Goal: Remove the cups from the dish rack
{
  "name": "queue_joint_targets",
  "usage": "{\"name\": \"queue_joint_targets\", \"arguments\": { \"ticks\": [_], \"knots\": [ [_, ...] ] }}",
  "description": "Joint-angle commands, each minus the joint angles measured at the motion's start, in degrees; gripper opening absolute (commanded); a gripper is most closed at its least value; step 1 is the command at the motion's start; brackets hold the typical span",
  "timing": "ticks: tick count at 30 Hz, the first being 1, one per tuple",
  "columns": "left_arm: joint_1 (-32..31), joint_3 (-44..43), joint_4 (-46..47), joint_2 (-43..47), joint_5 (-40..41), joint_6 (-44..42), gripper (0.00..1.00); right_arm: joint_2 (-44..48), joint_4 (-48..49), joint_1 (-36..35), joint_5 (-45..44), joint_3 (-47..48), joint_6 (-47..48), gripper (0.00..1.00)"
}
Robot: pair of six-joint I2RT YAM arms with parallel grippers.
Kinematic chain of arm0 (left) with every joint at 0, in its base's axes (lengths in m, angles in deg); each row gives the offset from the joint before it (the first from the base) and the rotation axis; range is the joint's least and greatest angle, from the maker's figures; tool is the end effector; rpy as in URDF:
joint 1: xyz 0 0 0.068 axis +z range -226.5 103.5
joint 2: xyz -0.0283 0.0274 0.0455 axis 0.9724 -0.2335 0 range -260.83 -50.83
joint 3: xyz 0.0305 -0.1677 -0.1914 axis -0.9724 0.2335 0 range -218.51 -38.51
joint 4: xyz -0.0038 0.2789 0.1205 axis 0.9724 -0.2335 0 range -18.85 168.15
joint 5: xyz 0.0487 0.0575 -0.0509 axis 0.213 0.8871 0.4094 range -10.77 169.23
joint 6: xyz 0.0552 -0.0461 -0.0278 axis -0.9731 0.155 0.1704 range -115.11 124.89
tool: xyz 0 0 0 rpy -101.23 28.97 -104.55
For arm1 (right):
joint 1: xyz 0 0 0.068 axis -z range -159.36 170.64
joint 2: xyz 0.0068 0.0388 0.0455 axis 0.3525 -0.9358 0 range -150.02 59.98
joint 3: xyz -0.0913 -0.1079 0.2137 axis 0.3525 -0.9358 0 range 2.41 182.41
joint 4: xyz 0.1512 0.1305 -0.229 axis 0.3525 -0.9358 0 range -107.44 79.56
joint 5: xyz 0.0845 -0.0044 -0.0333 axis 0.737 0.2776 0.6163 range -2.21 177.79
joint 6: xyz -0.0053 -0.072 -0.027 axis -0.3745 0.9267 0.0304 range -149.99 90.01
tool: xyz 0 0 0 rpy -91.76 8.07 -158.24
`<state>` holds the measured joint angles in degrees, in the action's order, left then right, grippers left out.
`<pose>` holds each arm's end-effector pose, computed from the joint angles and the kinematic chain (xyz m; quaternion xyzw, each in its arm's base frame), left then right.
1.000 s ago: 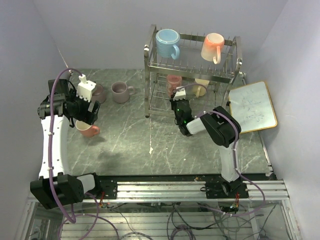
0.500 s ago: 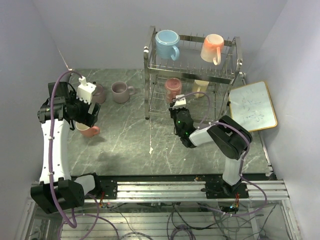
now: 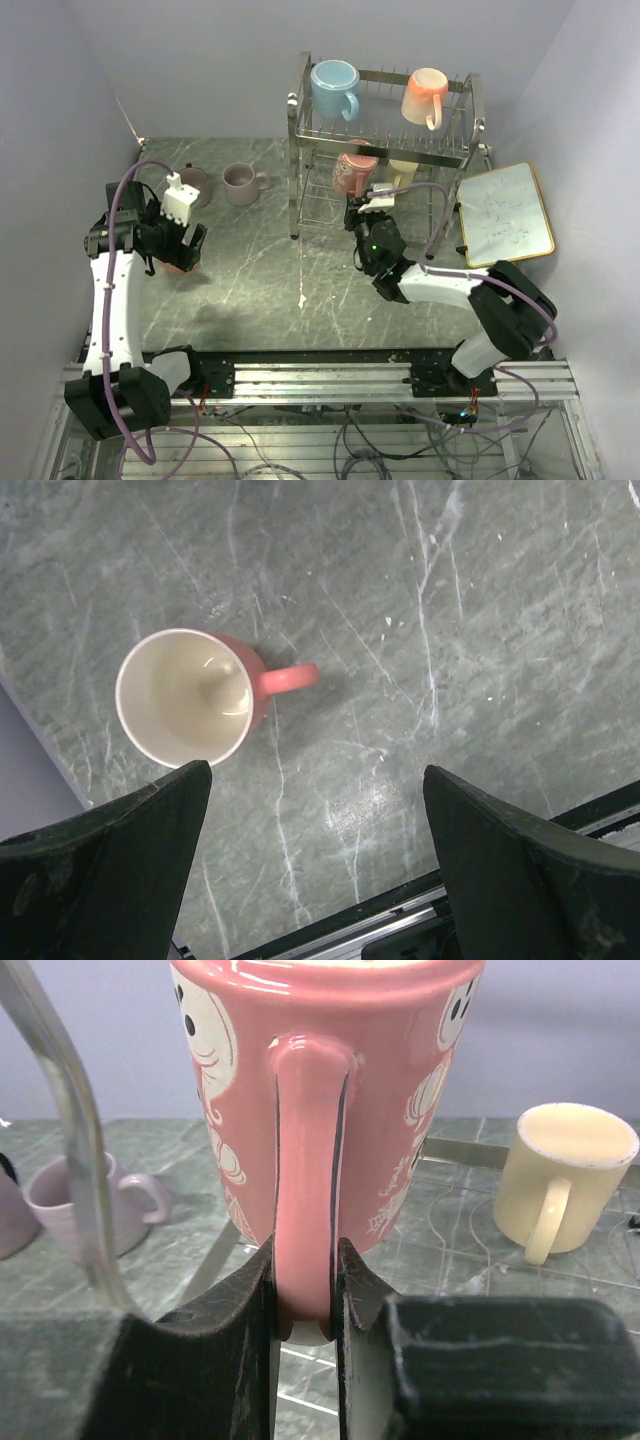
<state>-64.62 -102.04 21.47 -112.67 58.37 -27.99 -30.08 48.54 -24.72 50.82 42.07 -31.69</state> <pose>0.2681 0.0325 0.2889 0.2245 0.9123 -0.0471 0.3392 0.2924 0.2401 0.1941 -0.0070 0.6636 0.0974 0.7417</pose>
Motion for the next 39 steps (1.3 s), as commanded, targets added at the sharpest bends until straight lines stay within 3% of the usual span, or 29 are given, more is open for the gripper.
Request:
{"name": "queue_joint_targets", "arguments": {
  "ticks": [1, 12, 22, 29, 39],
  "knots": [
    [0.68, 2.51, 1.92, 0.98, -1.75, -3.17, 0.99, 6.66, -4.12, -2.77, -1.30, 0.68, -7.82, 0.00],
    [0.64, 7.54, 5.51, 7.65, -9.10, -10.06, 0.99, 16.28, -23.15, -10.25, -3.87, 2.25, -27.15, 0.00],
    [0.60, 10.59, 6.70, 11.42, -19.50, -17.49, 0.99, 19.63, -36.57, -12.46, 4.77, 6.09, -54.46, 0.00],
    [0.59, 10.16, 6.59, 11.88, -27.81, -23.79, 0.99, 18.39, -34.98, -13.25, 13.94, 5.73, -69.12, 0.00],
    [0.55, 7.86, 3.85, 8.32, -32.71, -28.15, 1.00, 9.77, -20.17, -16.56, 21.54, 5.12, -81.54, 0.00]
  ]
}}
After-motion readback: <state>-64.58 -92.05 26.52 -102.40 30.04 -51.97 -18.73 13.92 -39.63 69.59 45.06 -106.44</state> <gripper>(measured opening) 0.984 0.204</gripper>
